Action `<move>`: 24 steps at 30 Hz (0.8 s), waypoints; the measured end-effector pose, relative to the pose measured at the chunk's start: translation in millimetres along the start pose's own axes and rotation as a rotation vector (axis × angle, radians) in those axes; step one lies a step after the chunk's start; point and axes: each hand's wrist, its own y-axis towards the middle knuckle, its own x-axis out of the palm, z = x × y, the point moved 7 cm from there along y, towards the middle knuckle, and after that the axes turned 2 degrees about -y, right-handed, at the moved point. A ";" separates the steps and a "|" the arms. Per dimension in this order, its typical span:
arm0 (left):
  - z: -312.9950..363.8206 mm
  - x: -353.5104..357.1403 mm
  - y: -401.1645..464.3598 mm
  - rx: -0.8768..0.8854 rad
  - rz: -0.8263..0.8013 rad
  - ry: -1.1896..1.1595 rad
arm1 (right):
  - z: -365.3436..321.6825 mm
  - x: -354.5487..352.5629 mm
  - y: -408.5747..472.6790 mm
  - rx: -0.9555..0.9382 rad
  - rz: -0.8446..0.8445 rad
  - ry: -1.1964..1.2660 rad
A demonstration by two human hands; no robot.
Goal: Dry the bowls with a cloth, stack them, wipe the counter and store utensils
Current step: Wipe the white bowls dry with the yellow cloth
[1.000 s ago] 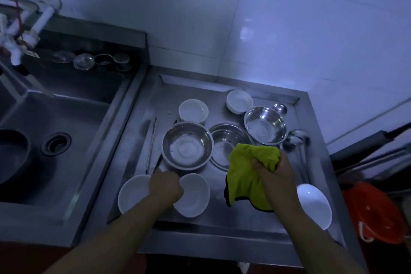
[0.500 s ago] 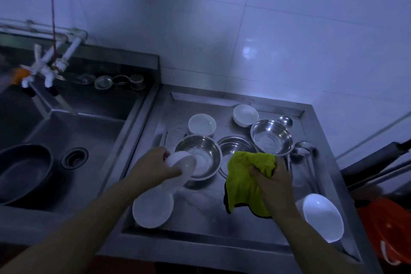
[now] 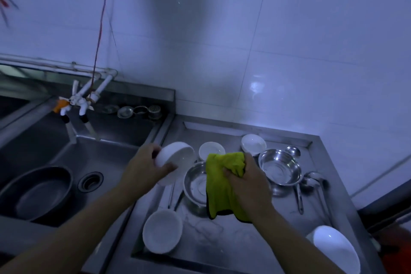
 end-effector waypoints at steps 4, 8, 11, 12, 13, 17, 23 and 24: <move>6.0 -1.5 -6.2 -0.188 0.022 -0.347 | -64.4 -11.7 4.8 -0.285 0.261 -0.229; 35.9 10.1 -19.4 -0.330 -0.043 -0.762 | -107.6 17.8 -17.5 -0.658 0.294 -0.549; 52.8 9.6 -23.8 -0.332 -0.056 -0.827 | -97.5 35.0 -24.6 -0.696 0.079 -0.652; 57.7 8.6 -24.5 -0.316 -0.066 -0.844 | -93.9 32.8 -26.0 -0.693 0.048 -0.676; 62.2 7.4 -24.8 -0.296 -0.078 -0.859 | -92.0 30.1 -27.8 -0.718 0.030 -0.706; 78.7 4.6 -29.3 -0.201 -0.102 -0.826 | -98.9 13.6 -33.9 -0.883 0.081 -0.664; 112.1 7.3 -33.2 0.043 -0.058 -0.662 | -109.1 -7.2 -22.9 -0.749 0.256 -0.520; 114.9 8.4 -31.1 0.036 -0.040 -0.685 | -110.0 -8.9 -21.1 -0.707 0.274 -0.479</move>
